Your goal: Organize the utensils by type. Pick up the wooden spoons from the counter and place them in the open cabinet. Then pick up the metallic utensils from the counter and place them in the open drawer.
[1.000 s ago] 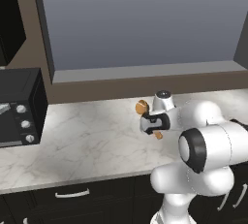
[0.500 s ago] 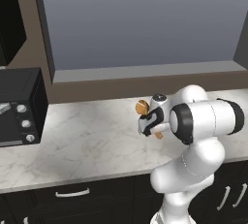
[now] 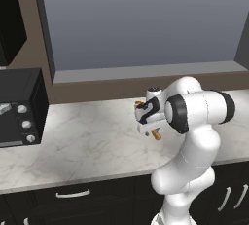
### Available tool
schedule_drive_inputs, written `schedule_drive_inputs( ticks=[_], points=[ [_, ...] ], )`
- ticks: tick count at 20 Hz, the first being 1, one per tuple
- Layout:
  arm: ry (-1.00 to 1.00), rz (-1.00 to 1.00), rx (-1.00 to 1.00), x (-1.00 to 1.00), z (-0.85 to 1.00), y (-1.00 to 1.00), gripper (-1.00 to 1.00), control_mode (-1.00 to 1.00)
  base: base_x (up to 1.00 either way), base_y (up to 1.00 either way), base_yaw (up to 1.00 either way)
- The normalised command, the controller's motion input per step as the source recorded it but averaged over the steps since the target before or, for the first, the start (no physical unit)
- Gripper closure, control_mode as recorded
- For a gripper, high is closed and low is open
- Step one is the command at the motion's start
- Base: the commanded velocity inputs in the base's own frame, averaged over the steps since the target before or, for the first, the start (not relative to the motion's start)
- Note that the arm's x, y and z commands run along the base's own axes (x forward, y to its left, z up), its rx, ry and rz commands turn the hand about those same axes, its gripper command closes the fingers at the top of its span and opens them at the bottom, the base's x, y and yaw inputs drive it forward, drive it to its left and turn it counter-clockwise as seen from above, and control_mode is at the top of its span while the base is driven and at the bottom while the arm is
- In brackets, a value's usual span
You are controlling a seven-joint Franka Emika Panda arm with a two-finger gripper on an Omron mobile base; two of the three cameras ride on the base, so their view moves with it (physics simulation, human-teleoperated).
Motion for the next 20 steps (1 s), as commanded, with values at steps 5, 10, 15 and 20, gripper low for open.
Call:
schedule_drive_inputs(
  ticks=[5, 10, 15, 20],
  points=[
    [-0.03, 0.00, 0.00, 0.00, -0.54, 0.00, 1.00, -1.00, 0.00, 0.00, 0.00],
    [-0.05, 0.00, 0.00, 0.00, -0.55, -0.01, 1.00, -1.00, 0.00, 0.00, 0.00],
    [-0.04, 0.00, 0.00, 0.12, -0.73, -0.11, 1.00, -1.00, 0.00, 0.00, 0.00],
    [-0.09, 0.00, 0.03, 0.16, -0.92, -0.60, 1.00, -1.00, 0.00, 0.00, 0.00]
  ],
)
